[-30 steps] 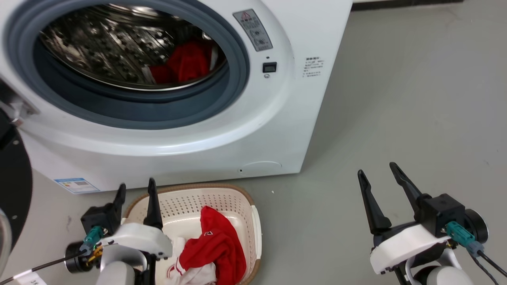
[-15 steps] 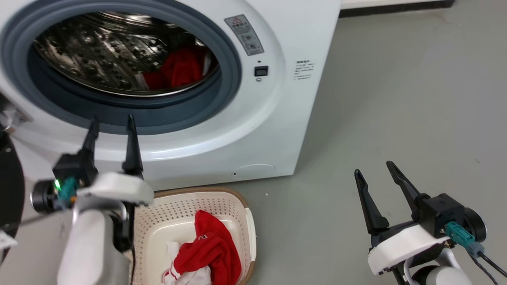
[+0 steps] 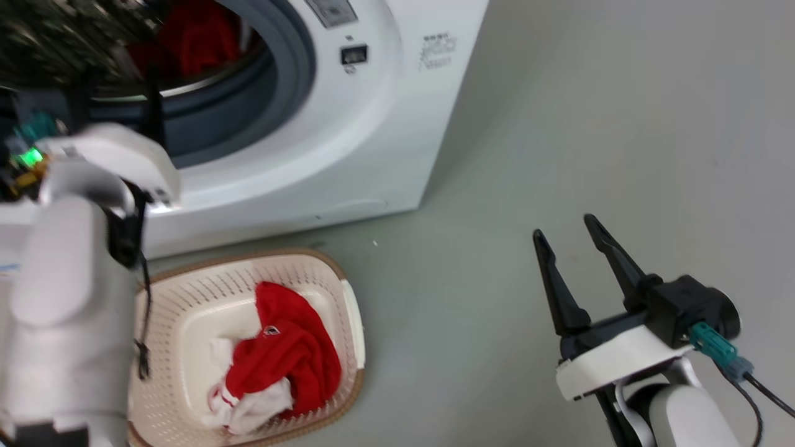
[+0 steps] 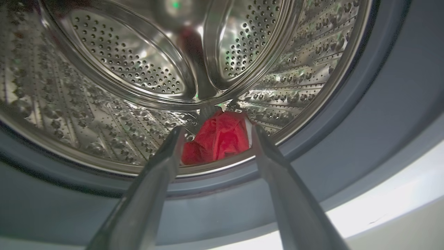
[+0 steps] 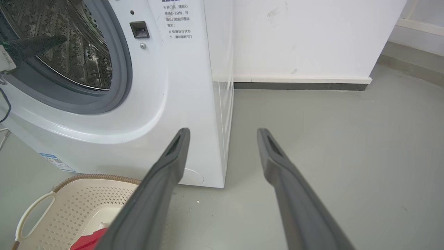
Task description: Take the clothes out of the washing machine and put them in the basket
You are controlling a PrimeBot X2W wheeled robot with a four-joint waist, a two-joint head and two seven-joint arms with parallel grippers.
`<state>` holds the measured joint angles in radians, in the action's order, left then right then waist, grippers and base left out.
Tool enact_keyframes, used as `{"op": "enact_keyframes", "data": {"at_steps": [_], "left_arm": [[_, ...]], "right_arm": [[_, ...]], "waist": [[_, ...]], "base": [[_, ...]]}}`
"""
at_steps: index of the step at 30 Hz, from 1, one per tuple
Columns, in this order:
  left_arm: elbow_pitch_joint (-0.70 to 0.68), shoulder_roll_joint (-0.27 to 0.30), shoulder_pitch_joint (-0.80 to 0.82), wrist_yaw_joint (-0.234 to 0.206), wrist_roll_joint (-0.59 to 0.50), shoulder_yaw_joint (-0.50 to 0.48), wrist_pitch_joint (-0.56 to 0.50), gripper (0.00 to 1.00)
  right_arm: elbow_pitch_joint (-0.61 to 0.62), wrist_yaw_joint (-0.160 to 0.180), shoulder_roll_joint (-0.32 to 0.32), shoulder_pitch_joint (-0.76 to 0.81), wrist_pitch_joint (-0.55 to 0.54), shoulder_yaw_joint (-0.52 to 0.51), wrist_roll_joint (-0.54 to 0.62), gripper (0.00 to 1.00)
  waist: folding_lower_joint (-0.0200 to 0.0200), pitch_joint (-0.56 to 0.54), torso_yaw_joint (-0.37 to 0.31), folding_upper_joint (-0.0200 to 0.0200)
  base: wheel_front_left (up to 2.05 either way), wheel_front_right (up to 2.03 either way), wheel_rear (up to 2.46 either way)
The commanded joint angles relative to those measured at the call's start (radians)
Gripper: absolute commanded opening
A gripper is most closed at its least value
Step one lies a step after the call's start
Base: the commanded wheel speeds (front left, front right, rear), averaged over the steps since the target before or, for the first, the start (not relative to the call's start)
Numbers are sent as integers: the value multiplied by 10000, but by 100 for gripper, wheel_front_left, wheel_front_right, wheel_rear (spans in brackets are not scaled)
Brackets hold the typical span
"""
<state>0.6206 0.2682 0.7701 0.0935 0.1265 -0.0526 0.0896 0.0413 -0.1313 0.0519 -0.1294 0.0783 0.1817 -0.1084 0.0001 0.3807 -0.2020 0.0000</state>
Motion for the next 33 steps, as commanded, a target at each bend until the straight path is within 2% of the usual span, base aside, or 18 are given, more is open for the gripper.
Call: {"op": "enact_keyframes", "data": {"at_steps": [1, 12, 19, 27, 33], "left_arm": [[116, 151, 297, 14, 21, -7, -85, 100], [2346, 1838, 3574, 274, 131, 165, -2037, 100], [2980, 2862, 5338, 327, 138, 471, -3639, 100], [3143, 3548, 6718, 364, 170, 977, -5278, 100], [3088, 3865, 7000, 373, 223, 1228, -6467, 100]], "right_arm": [[-37, 10, -31, -218, 73, 76, -71, 100], [-757, 10, -32, -1246, 845, 1085, -754, 100], [-1195, 10, -36, -1568, 1211, 1622, -1252, 100], [-1519, 10, -33, -1664, 1434, 2228, -1559, 100], [-1673, 10, -31, -1622, 1529, 2552, -1782, 100]], "waist": [[-1, 724, -486, 0], [-1, 2643, -1843, 0], [-1, 3565, -2540, 0], [-1, 4218, -3024, 0], [-1, 4415, -3308, 0]], "base": [[0, 0, 0], [0, 0, 0], [0, 0, 0], [0, 0, 0], [0, 0, 0]]}}
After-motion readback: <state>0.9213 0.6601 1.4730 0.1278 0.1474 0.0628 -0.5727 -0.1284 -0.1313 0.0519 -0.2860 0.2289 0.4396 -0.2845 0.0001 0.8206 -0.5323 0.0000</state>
